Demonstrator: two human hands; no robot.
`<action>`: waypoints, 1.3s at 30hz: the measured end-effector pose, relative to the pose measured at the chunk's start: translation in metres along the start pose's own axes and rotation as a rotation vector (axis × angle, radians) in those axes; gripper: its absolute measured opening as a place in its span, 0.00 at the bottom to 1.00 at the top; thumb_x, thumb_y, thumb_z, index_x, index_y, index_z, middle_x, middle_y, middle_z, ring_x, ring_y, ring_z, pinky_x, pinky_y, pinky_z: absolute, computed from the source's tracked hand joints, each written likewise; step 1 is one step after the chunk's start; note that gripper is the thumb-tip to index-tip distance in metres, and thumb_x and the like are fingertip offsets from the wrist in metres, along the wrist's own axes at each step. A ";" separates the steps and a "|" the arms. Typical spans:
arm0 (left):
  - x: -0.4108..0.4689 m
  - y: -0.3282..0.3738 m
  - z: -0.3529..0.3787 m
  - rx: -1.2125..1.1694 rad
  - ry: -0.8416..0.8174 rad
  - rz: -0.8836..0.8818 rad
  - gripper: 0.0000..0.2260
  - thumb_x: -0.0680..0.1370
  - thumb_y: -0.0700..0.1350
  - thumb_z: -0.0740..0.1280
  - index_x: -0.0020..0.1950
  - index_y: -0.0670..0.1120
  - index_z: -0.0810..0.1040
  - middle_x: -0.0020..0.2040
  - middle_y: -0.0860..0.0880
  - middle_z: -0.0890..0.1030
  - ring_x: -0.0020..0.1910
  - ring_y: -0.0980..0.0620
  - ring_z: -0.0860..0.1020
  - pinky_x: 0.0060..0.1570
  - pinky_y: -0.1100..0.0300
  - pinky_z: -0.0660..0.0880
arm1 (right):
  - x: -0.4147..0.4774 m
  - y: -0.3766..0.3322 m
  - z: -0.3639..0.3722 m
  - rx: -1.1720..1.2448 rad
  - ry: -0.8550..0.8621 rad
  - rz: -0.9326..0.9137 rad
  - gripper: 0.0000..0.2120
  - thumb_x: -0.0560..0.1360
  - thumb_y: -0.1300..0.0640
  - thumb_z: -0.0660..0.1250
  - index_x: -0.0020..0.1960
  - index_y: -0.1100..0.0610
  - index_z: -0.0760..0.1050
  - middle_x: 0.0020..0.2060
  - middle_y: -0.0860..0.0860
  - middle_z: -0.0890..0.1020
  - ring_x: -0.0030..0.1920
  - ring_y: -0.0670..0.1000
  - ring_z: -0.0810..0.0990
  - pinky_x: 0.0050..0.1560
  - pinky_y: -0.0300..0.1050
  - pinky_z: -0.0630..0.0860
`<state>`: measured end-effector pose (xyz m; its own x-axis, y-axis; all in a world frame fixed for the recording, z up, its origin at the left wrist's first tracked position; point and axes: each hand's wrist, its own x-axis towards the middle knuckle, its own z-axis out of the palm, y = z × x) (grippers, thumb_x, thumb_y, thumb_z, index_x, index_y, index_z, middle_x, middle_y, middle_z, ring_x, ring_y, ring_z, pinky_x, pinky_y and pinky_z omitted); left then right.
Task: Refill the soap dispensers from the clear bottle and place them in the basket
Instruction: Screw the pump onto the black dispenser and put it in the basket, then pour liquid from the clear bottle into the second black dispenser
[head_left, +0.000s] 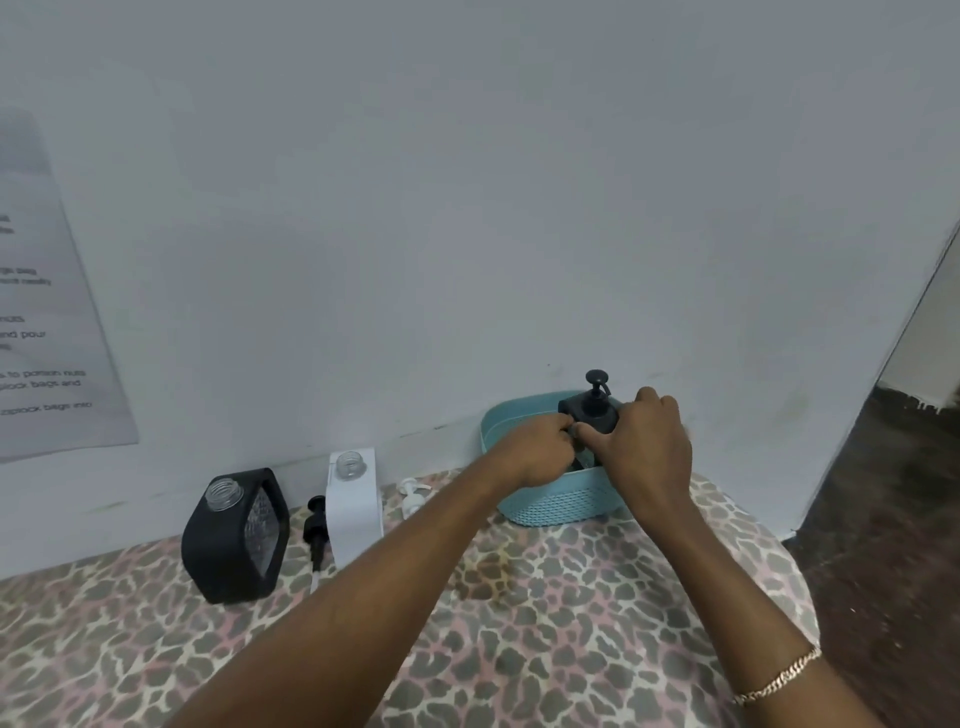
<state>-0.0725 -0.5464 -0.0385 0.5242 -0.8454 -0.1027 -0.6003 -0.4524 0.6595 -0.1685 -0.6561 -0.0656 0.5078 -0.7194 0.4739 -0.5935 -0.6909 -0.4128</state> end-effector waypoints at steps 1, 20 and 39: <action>0.001 0.000 0.001 0.029 -0.013 0.001 0.17 0.82 0.37 0.58 0.70 0.45 0.77 0.61 0.44 0.83 0.58 0.42 0.81 0.55 0.49 0.76 | -0.001 0.002 0.002 -0.032 0.004 0.001 0.24 0.72 0.37 0.73 0.35 0.55 0.73 0.39 0.48 0.69 0.48 0.55 0.73 0.43 0.53 0.72; -0.026 0.016 -0.002 0.059 0.093 -0.001 0.10 0.80 0.38 0.63 0.61 0.40 0.77 0.51 0.43 0.81 0.50 0.43 0.79 0.41 0.54 0.72 | -0.004 0.003 -0.003 0.091 -0.163 0.092 0.24 0.75 0.36 0.73 0.45 0.58 0.75 0.48 0.53 0.73 0.55 0.61 0.74 0.45 0.47 0.62; -0.222 -0.050 -0.012 -0.265 0.608 0.086 0.27 0.81 0.48 0.72 0.79 0.50 0.70 0.72 0.51 0.78 0.70 0.57 0.76 0.71 0.53 0.75 | -0.139 -0.074 -0.049 0.495 0.059 -0.190 0.26 0.79 0.51 0.73 0.72 0.61 0.74 0.67 0.56 0.75 0.68 0.56 0.75 0.65 0.51 0.74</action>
<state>-0.1517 -0.3322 -0.0401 0.7747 -0.5295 0.3457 -0.5275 -0.2396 0.8151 -0.2254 -0.5011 -0.0630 0.5333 -0.5829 0.6130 -0.1215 -0.7700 -0.6264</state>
